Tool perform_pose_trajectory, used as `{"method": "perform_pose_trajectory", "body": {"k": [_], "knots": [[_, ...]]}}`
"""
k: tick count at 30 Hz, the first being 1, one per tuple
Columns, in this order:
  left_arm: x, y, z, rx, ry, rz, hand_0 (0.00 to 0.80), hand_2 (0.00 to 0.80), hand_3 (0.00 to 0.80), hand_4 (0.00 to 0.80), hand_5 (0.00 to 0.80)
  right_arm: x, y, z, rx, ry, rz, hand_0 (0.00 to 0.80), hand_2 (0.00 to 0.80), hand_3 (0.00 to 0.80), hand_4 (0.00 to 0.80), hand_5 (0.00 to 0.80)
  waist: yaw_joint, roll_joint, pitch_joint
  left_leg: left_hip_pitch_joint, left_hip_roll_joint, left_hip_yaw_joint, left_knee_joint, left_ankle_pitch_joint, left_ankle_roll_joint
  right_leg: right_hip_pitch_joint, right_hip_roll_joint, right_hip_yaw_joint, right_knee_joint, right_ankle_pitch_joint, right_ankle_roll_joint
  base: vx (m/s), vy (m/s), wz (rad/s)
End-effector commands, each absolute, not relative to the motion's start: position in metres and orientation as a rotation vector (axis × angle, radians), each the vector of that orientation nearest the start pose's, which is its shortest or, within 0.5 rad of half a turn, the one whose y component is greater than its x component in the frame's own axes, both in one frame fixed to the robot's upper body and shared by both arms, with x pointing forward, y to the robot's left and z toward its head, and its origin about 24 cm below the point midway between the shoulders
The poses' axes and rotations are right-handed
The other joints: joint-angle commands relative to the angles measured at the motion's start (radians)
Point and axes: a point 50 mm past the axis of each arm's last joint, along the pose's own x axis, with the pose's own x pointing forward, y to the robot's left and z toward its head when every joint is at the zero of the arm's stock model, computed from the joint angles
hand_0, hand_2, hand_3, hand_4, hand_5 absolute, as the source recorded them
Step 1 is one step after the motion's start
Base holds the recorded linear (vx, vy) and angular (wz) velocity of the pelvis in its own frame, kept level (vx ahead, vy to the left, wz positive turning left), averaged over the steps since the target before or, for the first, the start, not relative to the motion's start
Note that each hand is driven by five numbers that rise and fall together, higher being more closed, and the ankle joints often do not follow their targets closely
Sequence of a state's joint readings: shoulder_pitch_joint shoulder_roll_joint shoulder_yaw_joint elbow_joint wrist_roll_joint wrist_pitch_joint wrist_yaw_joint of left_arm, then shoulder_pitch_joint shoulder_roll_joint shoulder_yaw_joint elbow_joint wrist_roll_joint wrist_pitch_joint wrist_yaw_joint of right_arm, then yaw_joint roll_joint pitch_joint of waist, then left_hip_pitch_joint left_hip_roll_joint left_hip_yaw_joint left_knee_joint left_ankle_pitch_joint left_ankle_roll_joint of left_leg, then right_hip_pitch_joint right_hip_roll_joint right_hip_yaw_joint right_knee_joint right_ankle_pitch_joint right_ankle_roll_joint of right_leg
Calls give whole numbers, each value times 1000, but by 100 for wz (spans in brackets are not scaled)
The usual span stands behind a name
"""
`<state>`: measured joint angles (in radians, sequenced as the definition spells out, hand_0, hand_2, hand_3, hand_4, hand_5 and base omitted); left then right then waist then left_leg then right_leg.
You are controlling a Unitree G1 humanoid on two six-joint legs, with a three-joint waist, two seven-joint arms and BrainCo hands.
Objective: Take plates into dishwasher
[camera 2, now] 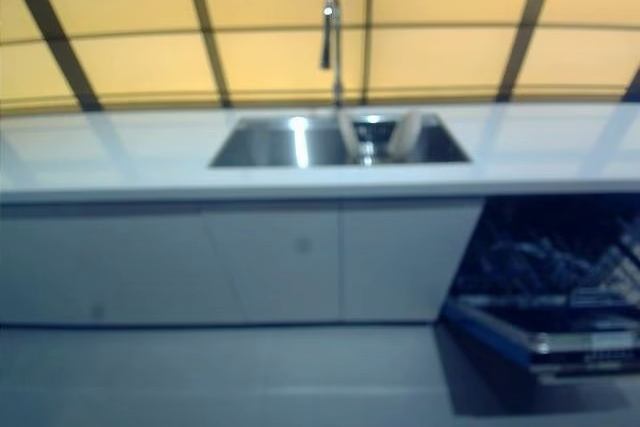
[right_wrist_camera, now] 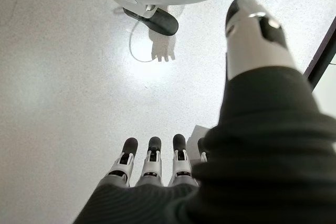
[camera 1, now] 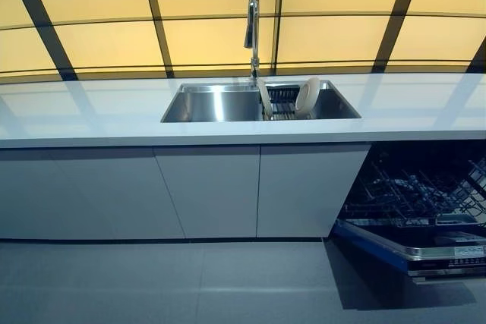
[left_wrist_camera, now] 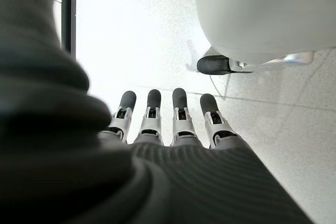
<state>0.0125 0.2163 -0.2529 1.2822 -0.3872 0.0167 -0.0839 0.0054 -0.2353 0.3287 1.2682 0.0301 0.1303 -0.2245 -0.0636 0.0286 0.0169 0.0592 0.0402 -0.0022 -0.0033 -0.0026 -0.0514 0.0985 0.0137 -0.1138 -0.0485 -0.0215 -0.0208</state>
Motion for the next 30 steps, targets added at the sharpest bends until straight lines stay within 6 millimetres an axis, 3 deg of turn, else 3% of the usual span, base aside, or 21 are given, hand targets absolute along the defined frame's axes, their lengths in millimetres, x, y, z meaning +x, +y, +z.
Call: {"method": "perform_pose_trajectory", "body": {"k": [1,2,3,6,7,8,10,15,16,17,18,21,22,23,24,25,27,29,30], "knots": [[100,206,-166,-122,1227,165,0,0,0,0,0,96,-242,-159,-604,1325,-99,0,0,0,0,0,11,-51,76,-133,-53,52,358,-112,94,-31,13,35,155,-100,-33,-24,-103,17],[97,208,-166,-169,1223,204,0,0,0,0,0,97,-243,-159,-618,1325,-81,0,0,0,0,0,16,-51,101,-218,-51,51,486,-82,99,-33,22,37,171,-99,-49,2,-100,18],[94,209,-167,-187,1227,225,0,0,0,0,0,96,-244,-159,-626,1334,-72,0,0,0,0,0,17,-47,108,-249,-48,47,515,-67,99,-34,29,40,178,-97,-54,83,-50,7],[86,212,-168,-196,1249,247,0,0,0,0,0,83,-248,-161,-581,1380,-122,0,0,0,0,0,12,-32,119,-229,-66,94,261,7,60,-16,45,43,175,-97,-33,182,29,4],[85,211,-169,-191,1253,241,0,0,0,0,0,79,-249,-161,-566,1387,-137,0,0,0,0,0,7,-24,121,-227,-64,96,160,62,42,-9,57,43,174,-102,-33,233,21,38],[81,209,-170,-184,1265,232,0,0,0,0,0,74,-251,-162,-553,1394,-148,0,0,0,0,0,1,-12,124,-230,-66,81,38,122,22,3,73,48,173,-111,-31,307,39,47],[73,204,-172,-200,1282,244,0,0,0,0,0,69,-255,-161,-557,1397,-151,0,0,0,0,0,1,3,117,-232,-74,27,-83,162,7,29,87,66,175,-133,-32,385,64,43],[62,203,-174,-198,1298,269,0,0,0,0,0,70,-255,-162,-549,1374,-156,0,0,0,0,0,1,1,90,-208,-96,29,-3,83,55,78,50,113,185,-172,-13,457,107,-10],[65,206,-173,-198,1281,288,0,0,0,0,0,75,-252,-161,-554,1355,-133,0,0,0,0,0,6,-8,80,-209,-107,38,65,33,73,94,21,111,184,-171,5,347,69,-35],[65,206,-173,-198,1281,288,0,0,0,0,0,75,-252,-161,-554,1355,-133,0,0,0,0,0,7,-8,80,-209,-107,39,67,32,73,94,21,112,184,-171,5,500,82,-43],[72,210,-171,-172,1263,282,0,0,0,0,0,79,-249,-162,-571,1342,-103,0,0,0,0,0,14,-15,67,-213,-107,66,119,0,86,102,-9,88,187,-169,17,386,57,-35],[83,214,-169,-130,1260,272,0,0,0,0,0,82,-245,-162,-568,1333,-130,0,0,0,0,0,23,-21,48,-234,-124,63,187,-40,111,114,-43,68,224,-168,35,390,68,-23],[86,216,-168,-109,1265,262,0,0,0,0,0,83,-244,-162,-555,1338,-159,0,0,0,0,0,21,-24,39,-231,-133,59,189,-50,126,110,-59,61,276,-148,48,492,132,-5],[86,218,-167,-95,1271,256,0,0,0,0,0,82,-243,-162,-544,1342,-186,0,0,0,0,0,21,-27,32,-215,-147,52,176,-54,142,77,-96,48,378,-62,66,295,101,12],[86,218,-167,-94,1271,256,0,0,0,0,0,82,-243,-162,-542,1340,-192,0,0,0,0,0,20,-27,29,-214,-148,50,174,-53,143,69,-100,46,391,-50,68,357,215,24],[86,220,-167,-73,1287,230,0,0,0,0,0,82,-246,-161,-536,1324,-240,0,0,0,0,0,9,-18,32,-170,-169,40,147,-69,171,-61,-161,59,649,59,70,318,204,9],[84,222,-167,-39,1312,201,0,0,0,0,0,81,-250,-160,-540,1320,-252,0,0,0,0,0,-16,-8,40,-121,-177,41,127,-76,177,-167,-133,92,737,81,61,364,152,-1],[84,225,-167,-26,1322,200,0,0,0,0,0,79,-252,-159,-536,1327,-264,0,0,0,0,0,-26,6,50,-81,-164,52,104,-70,171,-227,-107,63,672,47,54,285,-16,9],[84,228,-166,-24,1327,216,0,0,0,0,0,77,-255,-159,-534,1333,-268,0,0,0,0,0,-27,20,63,-36,-142,63,79,-62,161,-209,-92,14,517,4,44,345,-153,2]]}}
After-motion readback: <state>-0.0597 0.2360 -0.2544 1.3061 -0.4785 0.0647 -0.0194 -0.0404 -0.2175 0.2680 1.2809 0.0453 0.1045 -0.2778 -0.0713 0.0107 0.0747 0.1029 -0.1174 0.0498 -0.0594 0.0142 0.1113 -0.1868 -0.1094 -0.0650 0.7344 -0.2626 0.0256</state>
